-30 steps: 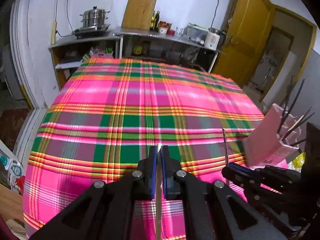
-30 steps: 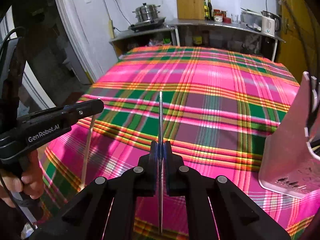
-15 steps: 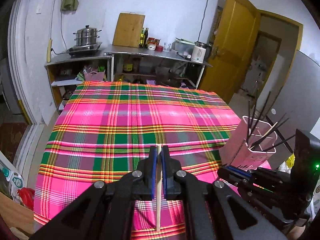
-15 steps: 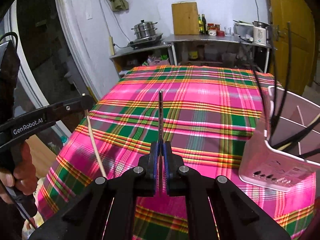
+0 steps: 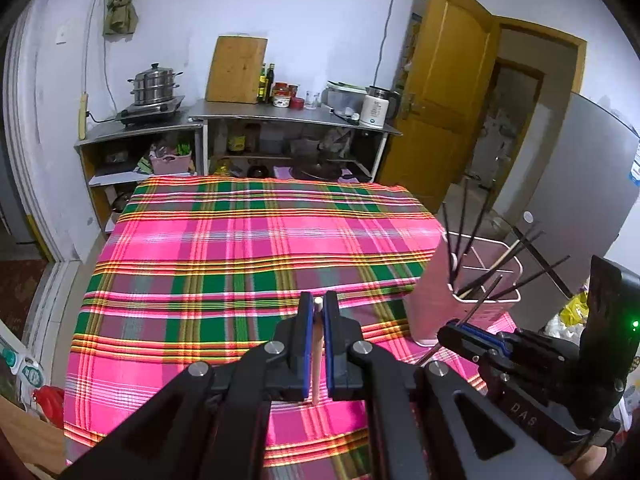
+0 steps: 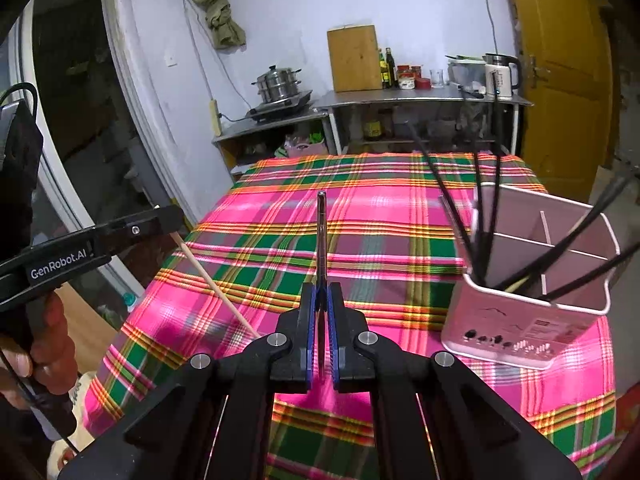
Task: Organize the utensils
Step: 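Lift both held chopsticks and carry them over the pink basket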
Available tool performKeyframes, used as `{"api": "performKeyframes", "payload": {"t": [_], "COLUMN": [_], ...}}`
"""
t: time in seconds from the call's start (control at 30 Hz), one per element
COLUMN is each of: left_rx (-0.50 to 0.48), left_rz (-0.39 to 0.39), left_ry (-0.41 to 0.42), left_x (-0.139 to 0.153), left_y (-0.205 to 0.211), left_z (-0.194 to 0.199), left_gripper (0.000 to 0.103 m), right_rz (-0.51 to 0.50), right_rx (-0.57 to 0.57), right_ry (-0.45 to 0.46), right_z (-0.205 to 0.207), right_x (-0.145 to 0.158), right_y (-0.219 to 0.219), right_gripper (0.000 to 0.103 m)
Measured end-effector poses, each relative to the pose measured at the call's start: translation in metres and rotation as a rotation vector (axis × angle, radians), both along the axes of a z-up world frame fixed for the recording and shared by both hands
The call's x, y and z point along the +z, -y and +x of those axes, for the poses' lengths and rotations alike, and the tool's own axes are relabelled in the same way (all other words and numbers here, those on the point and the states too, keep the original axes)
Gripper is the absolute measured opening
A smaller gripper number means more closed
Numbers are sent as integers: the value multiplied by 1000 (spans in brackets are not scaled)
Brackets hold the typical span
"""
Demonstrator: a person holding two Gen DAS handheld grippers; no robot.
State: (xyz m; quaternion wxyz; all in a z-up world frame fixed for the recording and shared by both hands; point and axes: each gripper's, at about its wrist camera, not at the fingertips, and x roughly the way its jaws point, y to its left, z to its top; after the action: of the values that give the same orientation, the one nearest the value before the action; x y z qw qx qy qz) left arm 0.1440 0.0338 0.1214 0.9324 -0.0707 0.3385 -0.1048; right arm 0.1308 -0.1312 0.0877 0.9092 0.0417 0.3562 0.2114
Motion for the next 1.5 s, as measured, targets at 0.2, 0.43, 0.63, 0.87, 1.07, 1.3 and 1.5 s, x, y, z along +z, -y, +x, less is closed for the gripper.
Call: {"api": "performKeyframes", "payload": {"t": [0.2,0.43,0.63,0.87,1.07,1.3,1.5], "left_rx": [-44,-107,-168,-225,-255,-268,-276], "left_rz": [-11,-36,-57,-72,-99,-116,-117], "left_ry": [-5,-8,12,42,65,98,123], "left_x": [3,10,24,44,64,88,96], "left_y": [18,47,71,95,108,123,137], "left_z": [-1,4,11,23,34,51,66], "left_gripper": [5,5,5,5,5,5,5], "right_rz": [6,12,24,23,23,31,37], "right_rx": [-29,-73,-121,-170,-208,-245,-273], "right_ry": [13,25,32,64,111,158,169], "right_z": [-8,-14,-16,-14,-12,-1,16], "right_x": [6,12,19,36,58,79,82], "right_y": [18,42,66,89,106,121,130], "right_gripper": [6,6,6,6,6,6,6]}}
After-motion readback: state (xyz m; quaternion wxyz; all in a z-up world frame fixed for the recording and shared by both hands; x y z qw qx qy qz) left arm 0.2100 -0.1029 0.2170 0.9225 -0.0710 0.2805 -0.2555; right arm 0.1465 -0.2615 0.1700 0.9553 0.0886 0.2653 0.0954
